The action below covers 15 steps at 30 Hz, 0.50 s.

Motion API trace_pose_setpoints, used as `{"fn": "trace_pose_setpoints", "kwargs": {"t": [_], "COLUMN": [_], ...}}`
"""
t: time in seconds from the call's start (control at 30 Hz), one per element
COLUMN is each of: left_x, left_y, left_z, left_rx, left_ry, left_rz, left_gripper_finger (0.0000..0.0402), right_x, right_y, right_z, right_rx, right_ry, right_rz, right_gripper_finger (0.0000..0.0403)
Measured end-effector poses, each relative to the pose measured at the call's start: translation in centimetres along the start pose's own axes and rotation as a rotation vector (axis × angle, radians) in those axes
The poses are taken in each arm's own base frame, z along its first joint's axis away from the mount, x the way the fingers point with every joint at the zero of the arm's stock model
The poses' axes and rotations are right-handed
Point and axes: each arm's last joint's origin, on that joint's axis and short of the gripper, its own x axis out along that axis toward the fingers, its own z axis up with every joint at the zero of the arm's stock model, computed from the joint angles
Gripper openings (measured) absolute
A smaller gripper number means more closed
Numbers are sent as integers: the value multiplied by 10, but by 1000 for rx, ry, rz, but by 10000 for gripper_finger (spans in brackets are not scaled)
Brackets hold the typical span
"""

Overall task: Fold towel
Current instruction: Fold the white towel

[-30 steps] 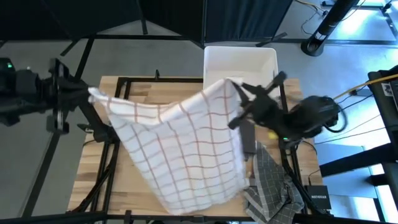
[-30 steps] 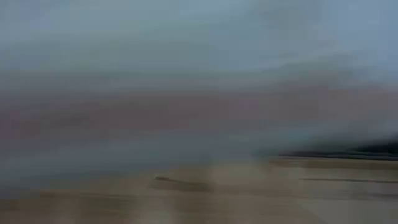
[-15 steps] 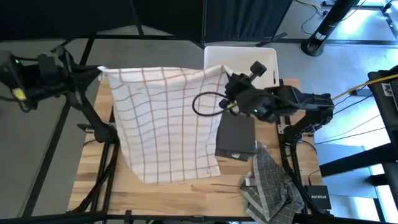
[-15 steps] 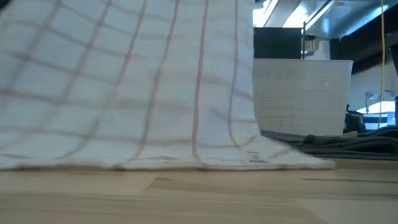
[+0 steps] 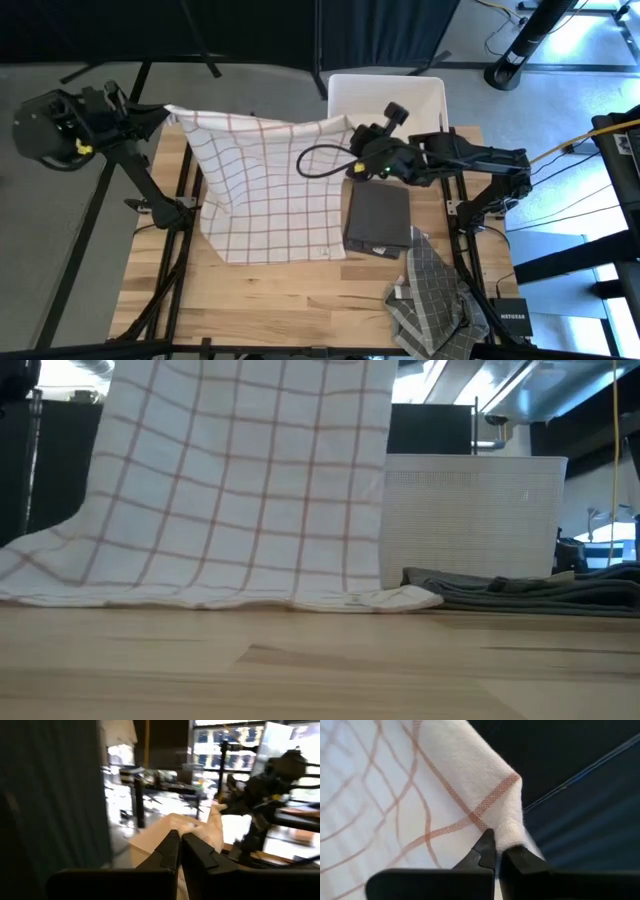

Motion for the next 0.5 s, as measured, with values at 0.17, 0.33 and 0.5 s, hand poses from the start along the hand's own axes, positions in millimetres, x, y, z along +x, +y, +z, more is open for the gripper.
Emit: {"fn": "trace_pose_setpoints", "kwargs": {"t": [0.17, 0.33, 0.5], "left_x": [0, -2, -5], "left_y": [-14, -50, -98], "left_z": [-16, -32, -36], "left_rx": [-55, -53, 29], "left_ry": [129, 337, 391], "left_rz": [-157, -363, -510], "left_gripper_finger": [5, 5, 5], "right_x": [-7, -40, -90], "right_y": [23, 48, 63], "right_z": [-6, -4, 7], "right_rx": [-4, 4, 51], "right_ry": [13, -50, -209], "right_rz": [244, 509, 746], "right_gripper_finger": [5, 5, 5]}}
